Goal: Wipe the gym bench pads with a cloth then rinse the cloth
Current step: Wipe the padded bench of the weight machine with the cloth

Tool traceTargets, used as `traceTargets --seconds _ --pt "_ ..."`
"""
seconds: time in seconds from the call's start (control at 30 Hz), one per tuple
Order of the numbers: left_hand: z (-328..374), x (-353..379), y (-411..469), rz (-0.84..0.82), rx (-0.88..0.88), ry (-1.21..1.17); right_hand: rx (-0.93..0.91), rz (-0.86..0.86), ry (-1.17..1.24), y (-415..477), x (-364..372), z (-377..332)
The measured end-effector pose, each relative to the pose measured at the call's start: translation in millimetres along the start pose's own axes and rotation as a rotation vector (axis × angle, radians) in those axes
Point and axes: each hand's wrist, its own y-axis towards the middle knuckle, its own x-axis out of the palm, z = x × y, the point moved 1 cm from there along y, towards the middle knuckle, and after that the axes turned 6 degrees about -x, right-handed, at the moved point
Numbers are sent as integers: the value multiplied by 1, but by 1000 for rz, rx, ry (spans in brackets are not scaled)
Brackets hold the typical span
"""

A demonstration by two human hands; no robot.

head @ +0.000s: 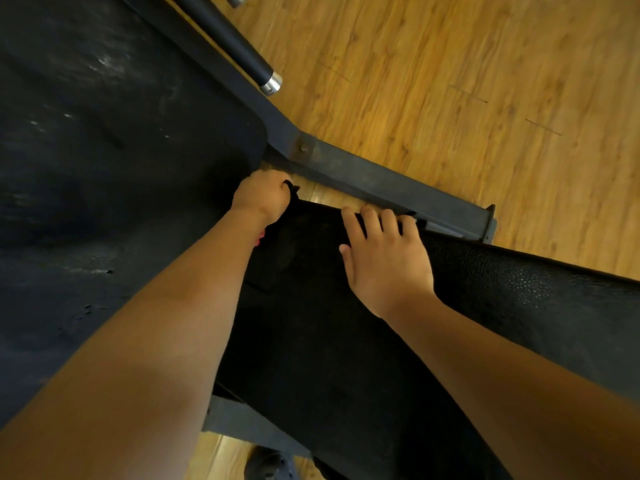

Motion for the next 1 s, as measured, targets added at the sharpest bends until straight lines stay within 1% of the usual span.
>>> traceTargets --seconds 0.07,0.1,0.13,0.2,0.27,0.3,0.37,0.43,0.53,0.57,0.67,0.73,0.8,0.87,0.9,1.0 --pt "0 -1 0 -5 -43 -15 1 4 3 0 0 0" --pt "6 0 -2 -16 -36 -34 0 6 -1 0 1 0" --pt "15 1 -6 -28 -2 -55 -2 9 -5 0 1 -1" --pt "35 5 -18 -37 123 -96 -1 12 -11 0 2 -1" --pt "41 9 -26 -38 216 -124 3 3 -13 0 1 -1" --pt "37 9 -26 -37 225 -143 4 -4 -16 0 0 -1" --pt "20 6 -18 -21 189 -147 6 -8 -16 0 -1 -1" --pt "-5 2 -10 44 133 -117 0 -6 -4 1 -1 -2" --pt "-38 7 -4 162 34 -153 2 10 4 1 0 -1" --pt "-43 11 -6 195 39 -151 2 17 4 1 1 -1" --pt "-37 27 -27 330 127 -155 5 26 0 1 2 -1" --pt "-26 37 -51 430 218 -188 8 20 -10 1 1 -1" --pt "-25 47 -69 450 336 -194 7 19 -13 1 2 -1" --pt "-37 48 -70 449 383 -158 5 20 -11 1 1 -1" --pt "-46 46 -64 461 359 -150 4 17 -14 1 1 -2" --pt "-61 38 -46 480 178 -221 8 21 -26 2 3 -1"
